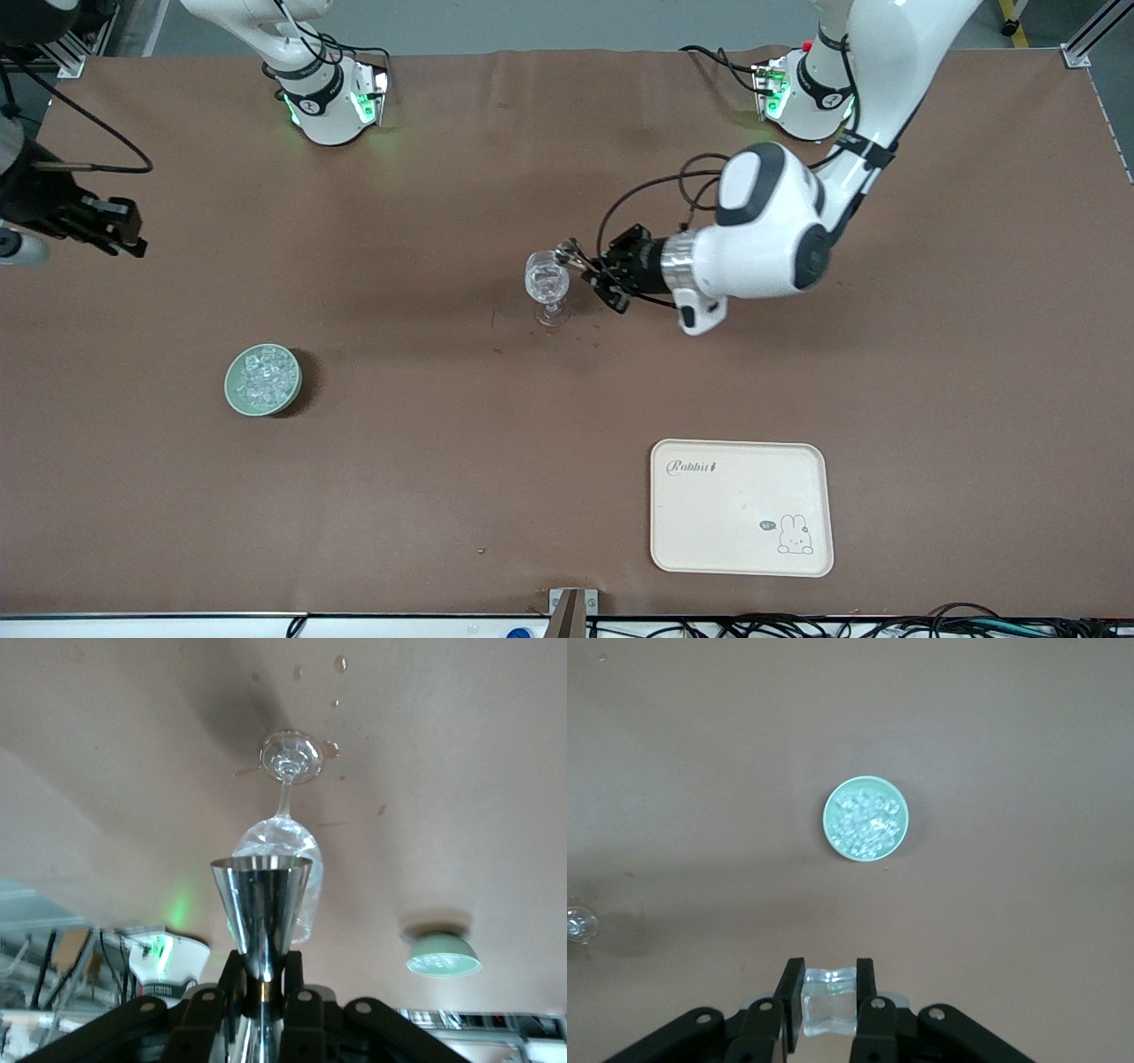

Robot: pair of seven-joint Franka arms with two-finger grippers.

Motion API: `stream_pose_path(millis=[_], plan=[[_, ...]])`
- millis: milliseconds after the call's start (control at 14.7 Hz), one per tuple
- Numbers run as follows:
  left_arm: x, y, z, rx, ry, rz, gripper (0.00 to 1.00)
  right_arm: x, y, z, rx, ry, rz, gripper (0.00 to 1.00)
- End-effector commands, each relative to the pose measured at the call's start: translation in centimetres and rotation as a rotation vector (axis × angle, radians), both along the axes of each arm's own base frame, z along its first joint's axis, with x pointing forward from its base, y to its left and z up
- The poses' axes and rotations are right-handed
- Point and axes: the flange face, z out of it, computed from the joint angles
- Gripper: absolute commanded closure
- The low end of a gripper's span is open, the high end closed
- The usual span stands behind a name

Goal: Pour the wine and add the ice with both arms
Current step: 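Carry the jigger to the white tray with the left gripper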

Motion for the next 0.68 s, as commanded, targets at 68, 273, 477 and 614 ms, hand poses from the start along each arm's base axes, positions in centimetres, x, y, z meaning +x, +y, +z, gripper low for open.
stream_pose_path(millis=[68,273,477,614], plan=[[3.6,6.5,1.1,-0.130,0.008,0.119,0.99,-1.8,7.4,1.0,0.000,-0.024,-0.094,0.99],[6.8,10.7,0.1,-0.223,0.027,0.266,0.99,-1.8,14.6,-0.1,0.048,-0.039,-0.204,0.99],[10.8,14.4,-2.4,-0.268,0.033,0.377,0.99,-2.0,22.0,-2.4,0.098,-0.062,-0.314,0.99],[12.4,17.4,-5.1,-0.293,0.019,0.440,0.99,-3.0,26.8,-4.1,0.117,-0.053,-0.338,0.99]])
